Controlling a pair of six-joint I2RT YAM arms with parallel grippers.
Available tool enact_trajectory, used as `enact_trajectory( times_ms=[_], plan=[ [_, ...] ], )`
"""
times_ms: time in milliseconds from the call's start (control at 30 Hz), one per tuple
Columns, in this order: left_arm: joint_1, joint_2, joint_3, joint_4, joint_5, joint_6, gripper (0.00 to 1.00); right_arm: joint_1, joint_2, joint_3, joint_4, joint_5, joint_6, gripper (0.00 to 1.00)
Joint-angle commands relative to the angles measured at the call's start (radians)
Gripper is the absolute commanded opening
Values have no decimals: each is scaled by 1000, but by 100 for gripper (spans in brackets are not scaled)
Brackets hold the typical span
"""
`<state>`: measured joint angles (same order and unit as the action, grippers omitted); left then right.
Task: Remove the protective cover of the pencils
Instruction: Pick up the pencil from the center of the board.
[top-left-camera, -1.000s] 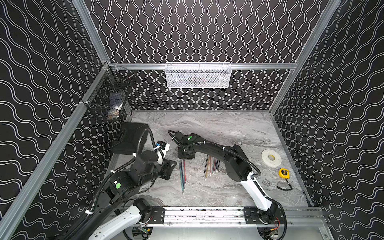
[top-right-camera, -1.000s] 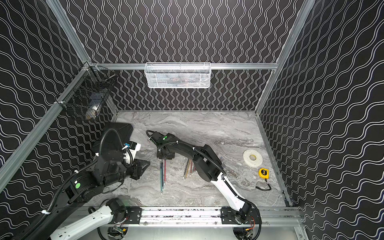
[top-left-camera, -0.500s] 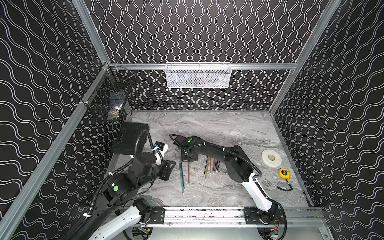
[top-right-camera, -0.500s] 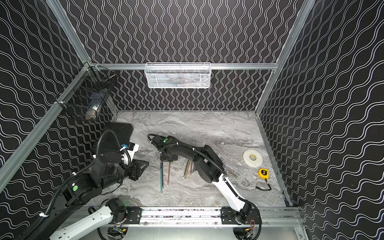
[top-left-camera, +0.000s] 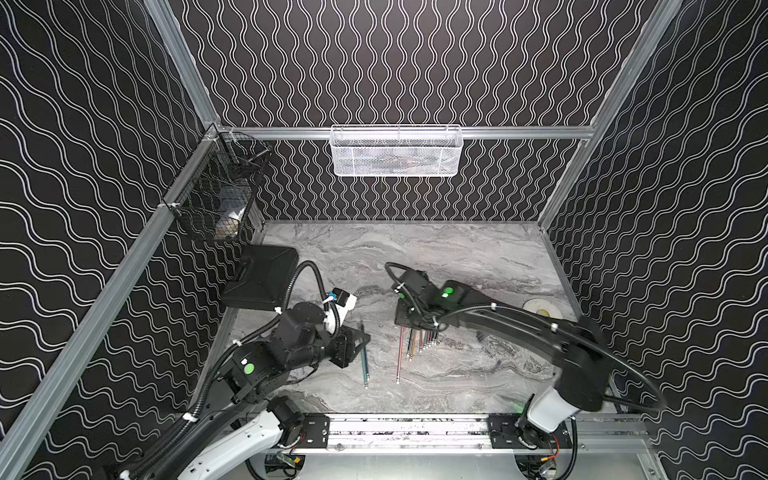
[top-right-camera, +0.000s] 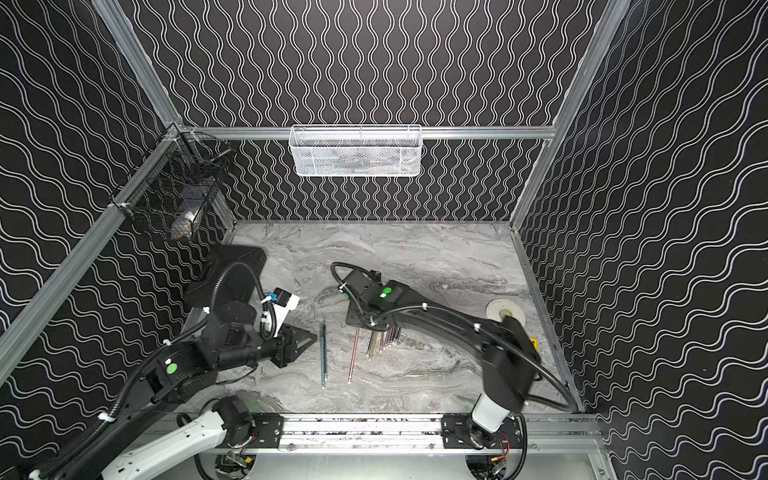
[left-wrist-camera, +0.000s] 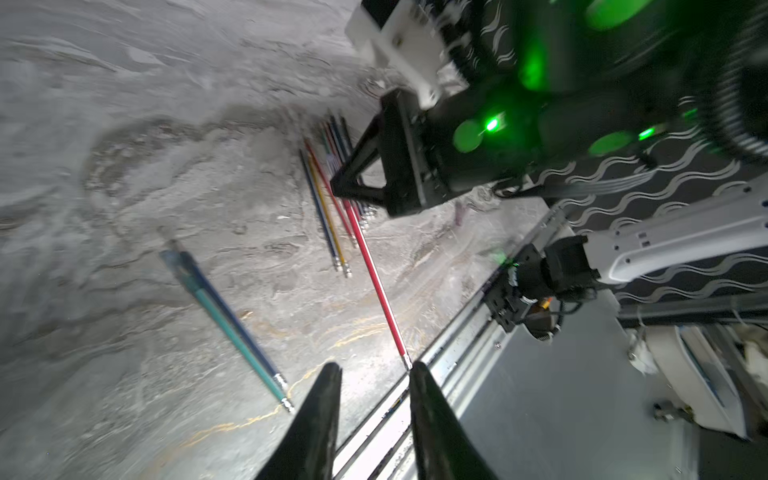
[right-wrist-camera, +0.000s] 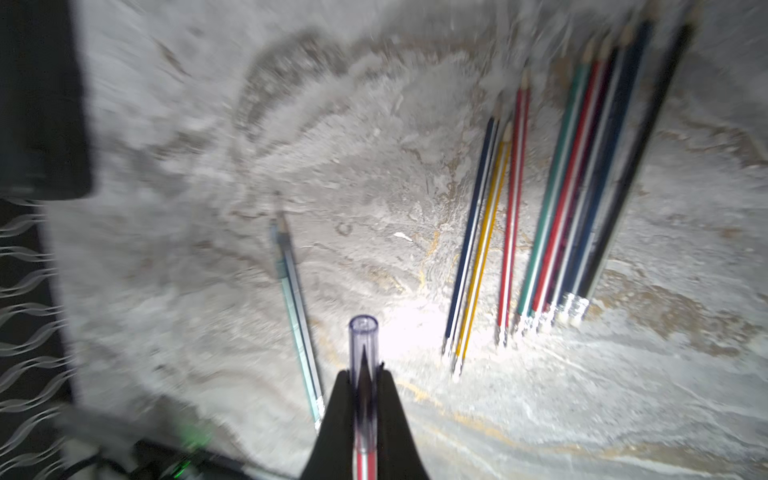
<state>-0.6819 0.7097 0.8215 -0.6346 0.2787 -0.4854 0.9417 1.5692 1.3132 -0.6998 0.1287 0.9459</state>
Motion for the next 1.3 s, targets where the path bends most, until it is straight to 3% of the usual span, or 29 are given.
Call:
enact_trajectory(
  times_ms=[0,133,267,500,867,1067,1133,1233,1267],
  plan=[
    [-1,52,-76,270,243,-125,37,-9,-142,-73,89,23,-60,0],
    [-17,130,-106,474,301,-212,50,-14,-341,-196,212,27,-122,0],
    [-29,236,-23,507,294,-211,52,-95,-431,-250,243,-51,-129,0],
    [-36,381,90,479,275,-214,45,-276,-381,-209,312,-261,-109,0],
    [-45,442,45,566,264,-226,47,-300,-345,-136,340,-351,-103,0],
    [-45,462,65,537,262,-203,38,-300,-360,-156,366,-356,-75,0],
    [-45,457,66,534,255,-203,27,-300,-363,-167,370,-357,-72,0],
    [-45,450,60,543,267,-216,2,-300,-370,-173,370,-365,-67,0],
    [-46,454,67,522,267,-208,0,-301,-376,-195,371,-369,-66,0]
  ],
)
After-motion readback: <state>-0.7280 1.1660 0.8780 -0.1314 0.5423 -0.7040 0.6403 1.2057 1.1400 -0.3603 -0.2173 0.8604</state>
